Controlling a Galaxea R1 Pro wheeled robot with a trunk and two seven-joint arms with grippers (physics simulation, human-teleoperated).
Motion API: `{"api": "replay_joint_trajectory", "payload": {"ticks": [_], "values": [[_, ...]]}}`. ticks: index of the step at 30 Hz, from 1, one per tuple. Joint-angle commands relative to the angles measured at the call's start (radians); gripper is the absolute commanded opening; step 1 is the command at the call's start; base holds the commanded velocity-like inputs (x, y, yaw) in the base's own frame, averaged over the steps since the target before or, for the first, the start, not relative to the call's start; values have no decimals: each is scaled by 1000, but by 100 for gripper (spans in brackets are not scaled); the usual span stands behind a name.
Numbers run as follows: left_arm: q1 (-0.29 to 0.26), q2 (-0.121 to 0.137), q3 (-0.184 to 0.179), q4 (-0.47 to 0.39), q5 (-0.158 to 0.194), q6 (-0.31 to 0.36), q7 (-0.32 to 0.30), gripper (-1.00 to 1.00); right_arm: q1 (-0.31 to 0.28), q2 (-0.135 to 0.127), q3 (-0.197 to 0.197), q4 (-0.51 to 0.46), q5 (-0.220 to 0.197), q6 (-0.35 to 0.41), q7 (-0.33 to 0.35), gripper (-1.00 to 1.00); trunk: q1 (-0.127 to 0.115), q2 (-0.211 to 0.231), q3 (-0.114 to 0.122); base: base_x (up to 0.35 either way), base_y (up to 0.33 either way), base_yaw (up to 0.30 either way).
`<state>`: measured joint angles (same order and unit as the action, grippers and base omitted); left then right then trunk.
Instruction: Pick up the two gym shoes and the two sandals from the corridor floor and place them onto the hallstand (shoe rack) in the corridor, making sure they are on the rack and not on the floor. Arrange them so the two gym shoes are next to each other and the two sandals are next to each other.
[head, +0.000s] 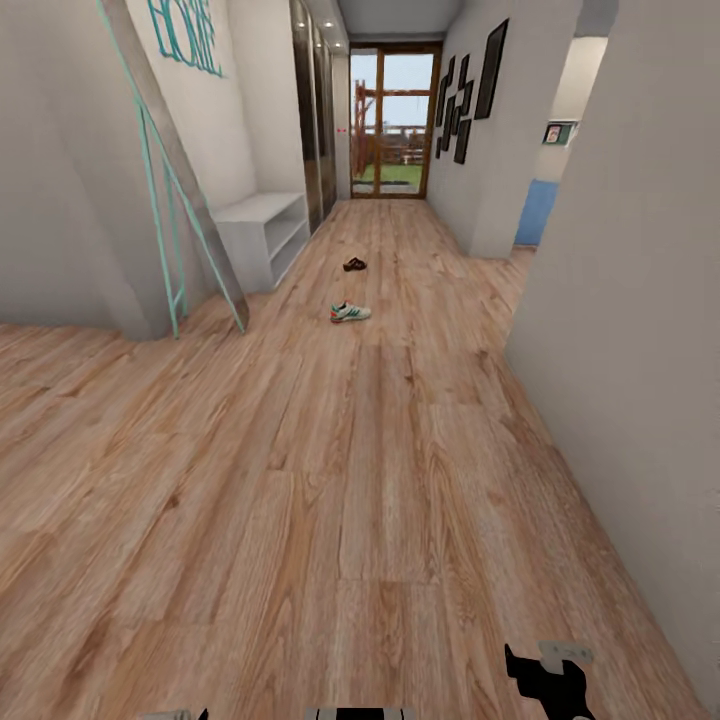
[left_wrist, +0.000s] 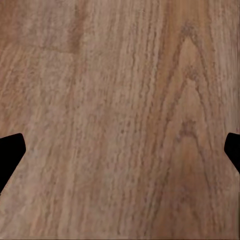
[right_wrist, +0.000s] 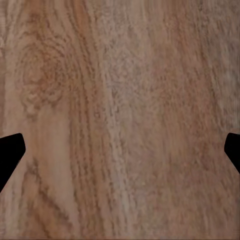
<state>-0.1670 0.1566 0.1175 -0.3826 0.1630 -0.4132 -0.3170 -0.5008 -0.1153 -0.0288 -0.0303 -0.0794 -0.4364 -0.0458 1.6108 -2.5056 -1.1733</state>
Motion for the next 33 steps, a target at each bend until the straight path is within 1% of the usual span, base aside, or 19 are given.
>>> {"api": "replay_joint_trajectory", "payload": {"ticks": [1, 6, 11, 20, 33], "values": [[0, 0, 4, 1, 9, 1, -10, 100, -1, 0, -2, 1, -7, -4, 3, 100, 0, 0, -1, 332, 0, -280], [0, 0, 4, 1, 9, 1, -10, 100, -1, 0, -2, 1, -7, -4, 3, 100, 0, 0, -1, 333, 0, -255], [0, 0, 4, 1, 9, 1, -10, 100, -1, 0, -2, 1, -7, -4, 3, 100, 0, 0, -1, 333, 0, -108], [0, -1, 4, 1, 9, 1, -10, 100, -1, 0, -1, 1, -3, -2, 7, 100, 0, 0, -1, 333, 10, -19], [0, -2, 4, 1, 9, 1, -10, 100, -1, 1, 1, 3, 0, -2, 9, 100, 0, 0, -1, 333, 90, -1]]}}
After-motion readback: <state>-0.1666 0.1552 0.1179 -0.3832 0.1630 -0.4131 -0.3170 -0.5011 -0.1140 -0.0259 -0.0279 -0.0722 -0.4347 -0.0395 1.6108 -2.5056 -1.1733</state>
